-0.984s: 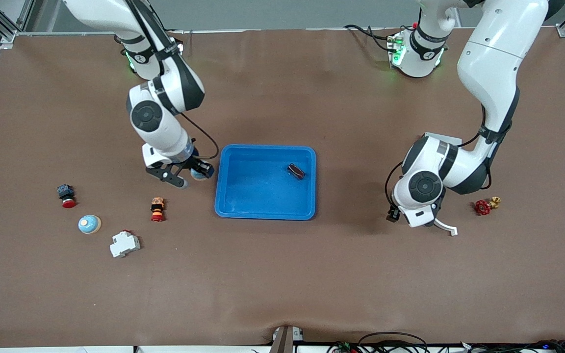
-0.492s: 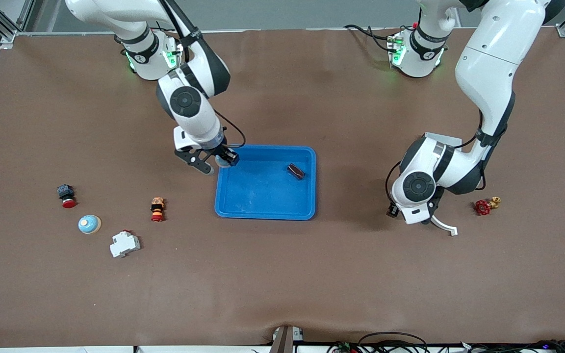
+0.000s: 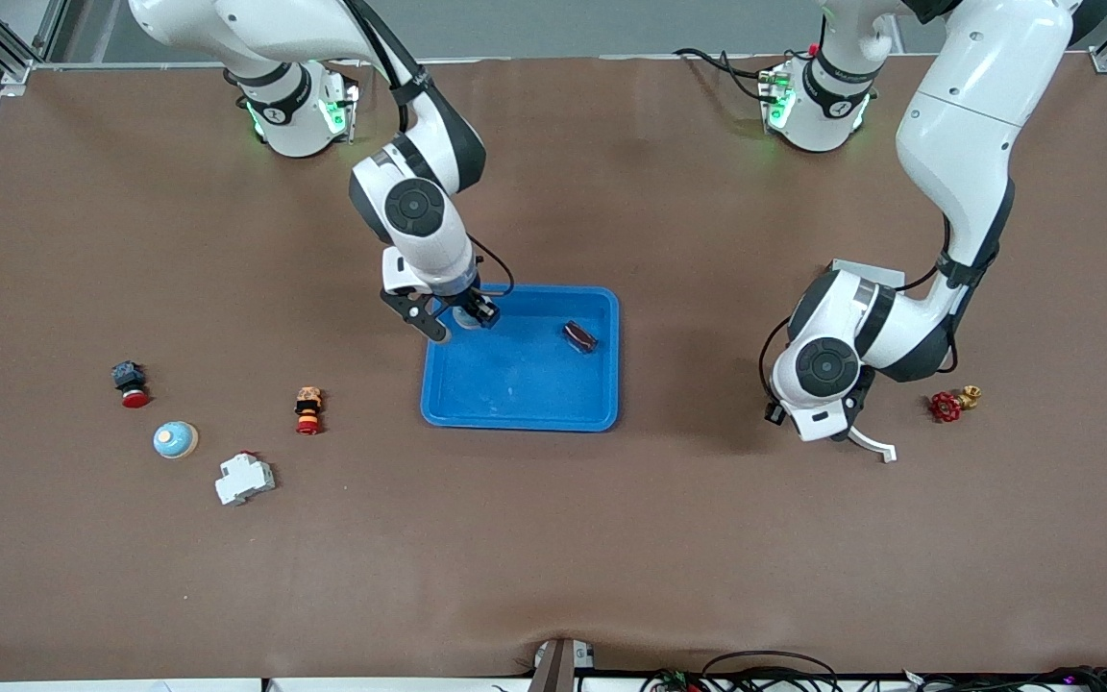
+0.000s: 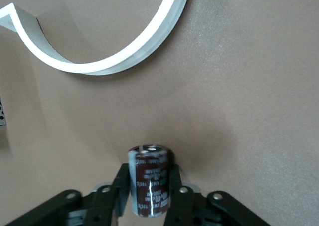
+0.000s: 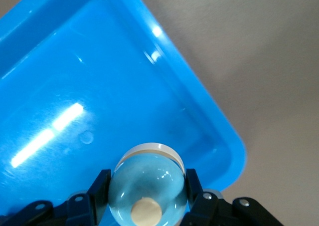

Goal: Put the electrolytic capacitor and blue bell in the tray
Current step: 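Grasp the second capacitor with the left gripper while the right gripper lifts the bell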

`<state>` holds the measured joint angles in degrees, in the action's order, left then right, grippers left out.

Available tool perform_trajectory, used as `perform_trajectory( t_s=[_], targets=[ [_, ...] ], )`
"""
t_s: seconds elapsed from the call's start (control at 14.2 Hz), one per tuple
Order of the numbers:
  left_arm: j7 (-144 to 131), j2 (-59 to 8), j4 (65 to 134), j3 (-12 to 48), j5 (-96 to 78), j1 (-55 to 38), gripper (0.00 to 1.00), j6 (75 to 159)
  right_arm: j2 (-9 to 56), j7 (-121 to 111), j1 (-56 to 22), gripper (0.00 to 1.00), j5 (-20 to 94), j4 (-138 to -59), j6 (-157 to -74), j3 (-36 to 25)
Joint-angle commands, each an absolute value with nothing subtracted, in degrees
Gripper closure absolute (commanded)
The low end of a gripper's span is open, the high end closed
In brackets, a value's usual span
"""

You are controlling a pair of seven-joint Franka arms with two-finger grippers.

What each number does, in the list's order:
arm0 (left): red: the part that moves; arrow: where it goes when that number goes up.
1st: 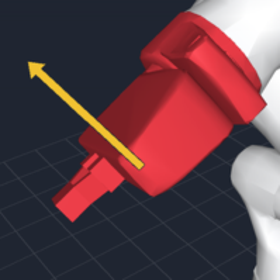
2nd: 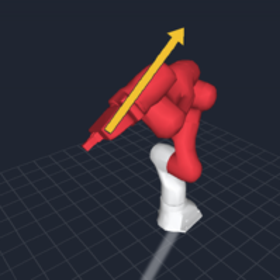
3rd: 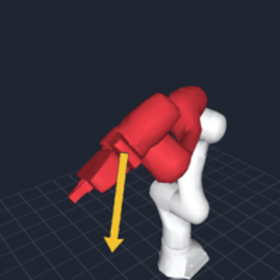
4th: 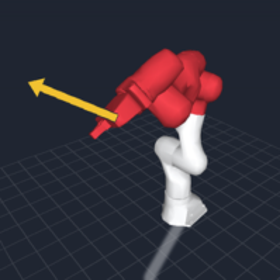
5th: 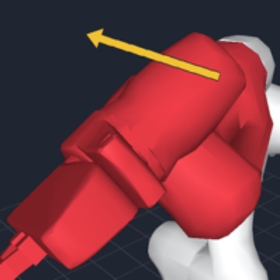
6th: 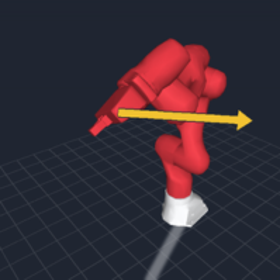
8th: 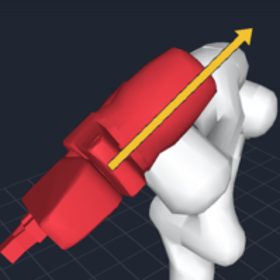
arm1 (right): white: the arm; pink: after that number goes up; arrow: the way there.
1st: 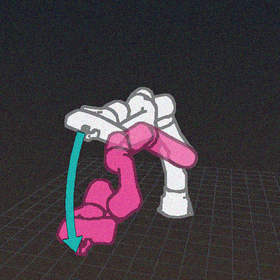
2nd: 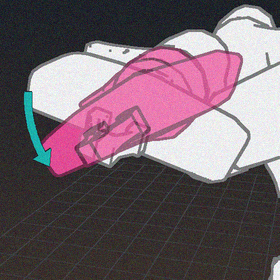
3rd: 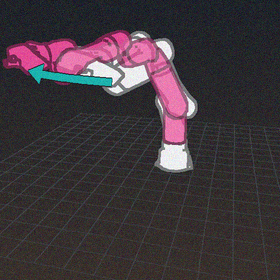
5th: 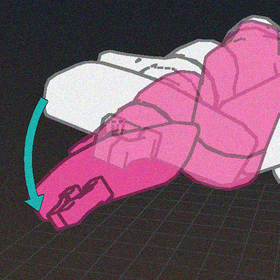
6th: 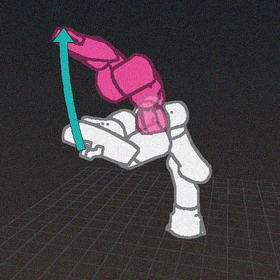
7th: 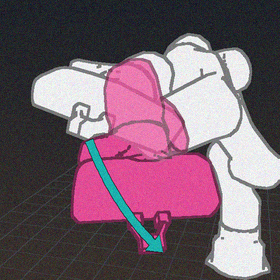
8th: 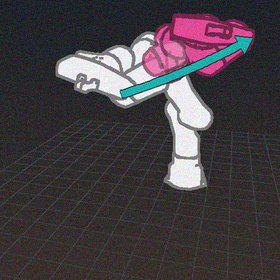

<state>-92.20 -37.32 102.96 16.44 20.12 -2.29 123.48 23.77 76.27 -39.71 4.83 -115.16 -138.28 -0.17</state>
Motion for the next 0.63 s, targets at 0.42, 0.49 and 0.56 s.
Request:
perform_trajectory(
  t_s=[0.42, 0.49, 0.56],
  targets=[
    [-94.8, -36.0, 97.7, 21.3, 14.8, -4.6, 1.0, 123.0, 33.0, 80.4, -41.6, 1.0, 5.0, -107.1, -141.1, -0.9],
    [-95.7, -36.0, 97.2, 21.4, 15.2, -6.4, 1.0, 123.0, 33.1, 80.4, -41.4, 1.0, 5.0, -107.1, -141.0, -0.9],
    [-95.9, -36.2, 95.4, 21.4, 14.8, -8.2, 1.0, 123.0, 33.1, 80.4, -41.3, 1.0, 5.0, -107.2, -141.0, -0.9]
  ],
)
